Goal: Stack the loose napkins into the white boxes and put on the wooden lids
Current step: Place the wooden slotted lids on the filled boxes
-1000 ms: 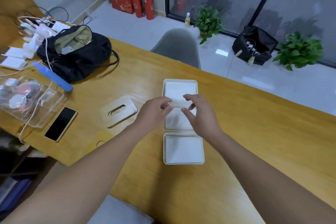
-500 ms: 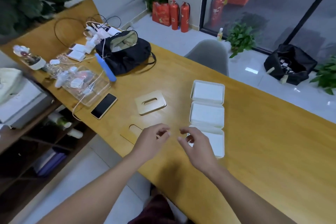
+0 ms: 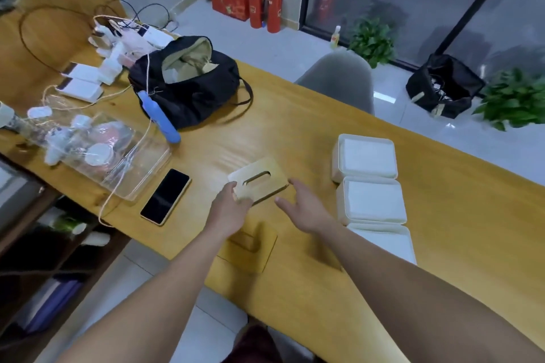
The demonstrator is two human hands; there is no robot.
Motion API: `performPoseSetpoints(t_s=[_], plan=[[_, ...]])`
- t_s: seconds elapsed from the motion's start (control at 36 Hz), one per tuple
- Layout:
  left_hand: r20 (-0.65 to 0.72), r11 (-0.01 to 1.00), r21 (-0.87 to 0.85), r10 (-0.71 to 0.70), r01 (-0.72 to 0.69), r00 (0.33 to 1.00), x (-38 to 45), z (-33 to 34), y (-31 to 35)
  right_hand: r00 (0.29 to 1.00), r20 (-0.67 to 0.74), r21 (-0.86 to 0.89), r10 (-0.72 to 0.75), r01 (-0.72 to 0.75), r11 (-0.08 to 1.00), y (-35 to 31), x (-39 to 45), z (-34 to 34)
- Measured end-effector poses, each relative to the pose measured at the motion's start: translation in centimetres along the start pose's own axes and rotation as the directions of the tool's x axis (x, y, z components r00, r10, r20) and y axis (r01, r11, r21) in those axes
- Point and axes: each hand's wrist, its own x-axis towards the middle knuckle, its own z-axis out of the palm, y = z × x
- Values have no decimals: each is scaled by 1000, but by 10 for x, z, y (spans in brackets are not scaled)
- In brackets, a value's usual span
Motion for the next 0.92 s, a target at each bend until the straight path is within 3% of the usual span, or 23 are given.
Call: performPoseSetpoints(t_s=[0.19, 0.44, 0.67, 0.83, 0.92], plan=[[-5, 999, 10, -49, 49, 999, 48, -9, 1, 995, 12, -52, 102, -101, 994, -15, 55, 19], [95, 999, -20, -29, 31, 995, 65, 1, 12, 993, -12, -12, 115, -115, 993, -1, 68, 33], [149, 995, -93, -20, 34, 989, 70, 5, 9, 981, -16, 94, 196, -193, 977, 11, 45, 33], [141, 988, -147, 67, -46, 988, 53, 5, 11, 980, -31, 279, 195, -178, 943, 12, 20, 22], [104, 976, -164, 160, -141, 982, 31, 6, 14, 974, -116, 367, 196, -141, 919, 16, -1, 17]])
